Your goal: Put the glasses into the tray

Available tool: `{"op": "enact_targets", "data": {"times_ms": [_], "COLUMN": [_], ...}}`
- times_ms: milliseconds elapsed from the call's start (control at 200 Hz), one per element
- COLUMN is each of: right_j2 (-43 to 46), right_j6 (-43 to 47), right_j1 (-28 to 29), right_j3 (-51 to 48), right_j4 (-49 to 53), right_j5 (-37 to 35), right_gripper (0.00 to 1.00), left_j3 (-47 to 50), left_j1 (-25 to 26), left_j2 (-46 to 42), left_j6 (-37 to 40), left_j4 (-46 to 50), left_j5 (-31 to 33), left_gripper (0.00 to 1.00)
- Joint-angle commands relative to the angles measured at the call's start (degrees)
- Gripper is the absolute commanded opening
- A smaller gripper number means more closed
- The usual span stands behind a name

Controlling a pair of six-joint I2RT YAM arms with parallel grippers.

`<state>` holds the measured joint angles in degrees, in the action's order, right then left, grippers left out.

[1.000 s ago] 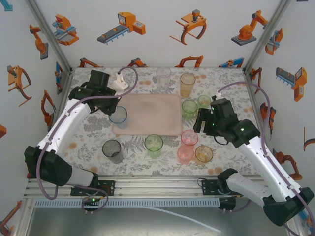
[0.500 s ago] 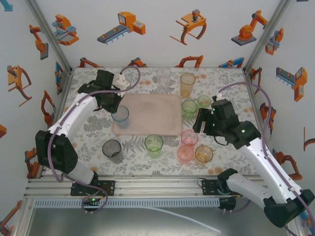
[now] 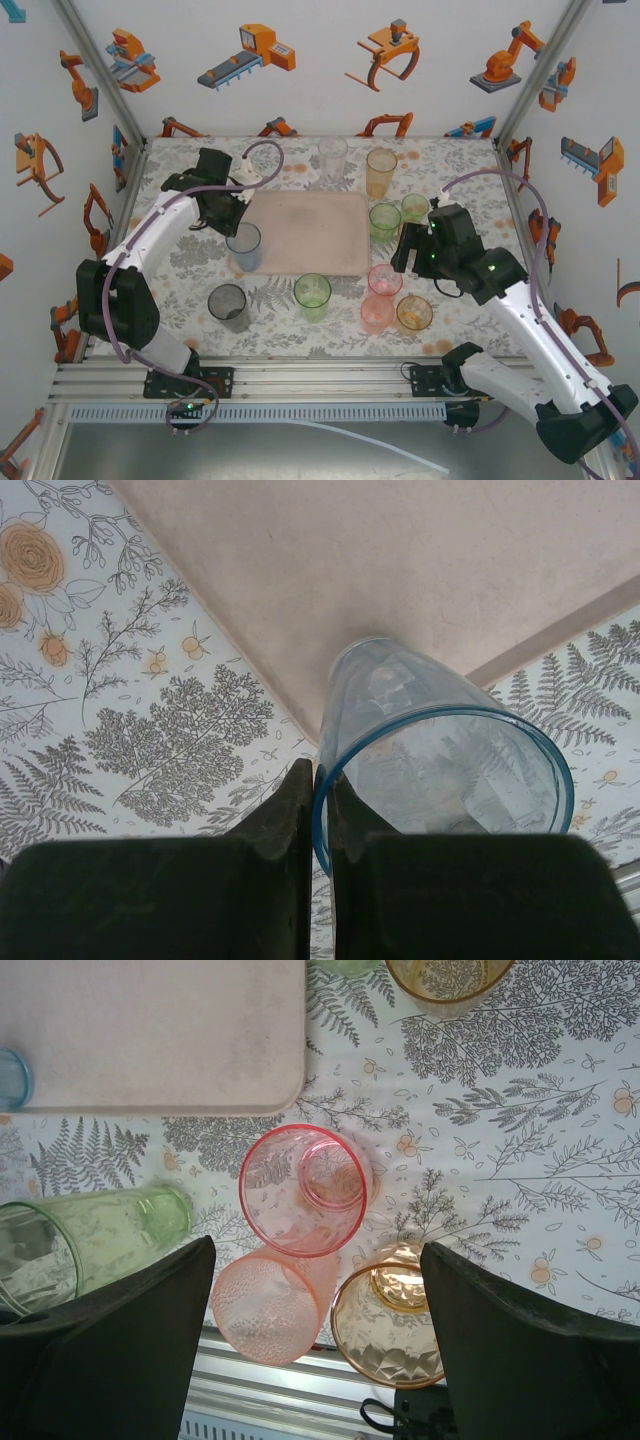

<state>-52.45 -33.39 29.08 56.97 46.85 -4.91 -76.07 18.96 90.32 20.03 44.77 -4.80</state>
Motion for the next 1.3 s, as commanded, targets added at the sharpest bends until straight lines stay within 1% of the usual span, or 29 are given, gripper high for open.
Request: {"op": "enact_targets", "data": {"times_ms": [0, 145, 285, 396, 461, 501, 541, 611, 661, 726, 1011, 1152, 1202, 1297], "right_j2": [1.03, 1.30, 1.32, 1.26, 1.08, 1.04, 1.02, 0.78, 0.70, 0.68, -0.02, -0.45, -0.64, -1.00], "right_j6": [0.52, 0.55, 0.65, 0.69, 0.78, 0.86, 0.87, 1.00, 1.12, 1.15, 2.51, 2.81, 2.85, 3.02], "right_j1": [0.36, 0.36, 0.37, 0.36, 0.36, 0.36, 0.35, 0.36, 0.35, 0.36, 0.36, 0.36, 0.36, 0.36], "right_j3": [-0.56, -0.64, -0.76, -0.72, -0.70, -0.63, -0.68, -0.63, -0.64, -0.59, -0.10, 0.09, 0.21, 0.67], "right_j4": [-0.86, -0.88, -0.87, -1.05, -1.10, -1.21, -1.22, -1.37, -1.37, -1.39, -2.34, -2.44, -2.29, -1.70], "right_j5": [0.38, 0.26, 0.16, 0.16, 0.14, 0.09, 0.07, 0.07, 0.01, -0.10, -0.10, -0.37, -0.28, -0.28], "right_gripper": [0.75, 0.75, 0.76, 0.76, 0.76, 0.76, 0.76, 0.76, 0.76, 0.77, 0.77, 0.78, 0.78, 0.78], "left_j3": [0.25, 0.39, 0.59, 0.62, 0.51, 0.44, 0.25, -0.14, -0.57, -1.54, -5.31, -6.67, -7.06, -6.69], "left_j1": [-0.59, -1.09, -1.68, -2.04, -2.31, -2.46, -2.63, -2.75, -2.92, -3.02, -3.14, -3.15, -3.14, -3.08], "left_j2": [0.70, 0.90, 0.64, 0.23, -0.16, -0.41, -0.79, -1.44, -2.10, -2.97, -10.25, -14.54, -16.32, -19.92], "left_j6": [-1.14, -1.12, -1.13, -0.98, -0.89, -0.89, -0.87, -0.89, -0.79, -0.83, -0.11, 0.56, 1.72, 7.89], "left_j4": [0.36, 0.40, 0.67, 1.00, 1.11, 1.17, 1.26, 1.59, 2.00, 2.65, 6.32, 9.18, 11.67, 19.52], "left_j5": [-1.75, -1.88, -1.92, -1.97, -1.97, -1.96, -1.97, -2.05, -1.97, -1.71, -1.87, -3.20, -5.00, -13.05], "left_gripper": [0.06, 0.10, 0.22, 0.34, 0.37, 0.41, 0.43, 0.48, 0.50, 0.56, 0.64, 0.65, 0.65, 0.65]}}
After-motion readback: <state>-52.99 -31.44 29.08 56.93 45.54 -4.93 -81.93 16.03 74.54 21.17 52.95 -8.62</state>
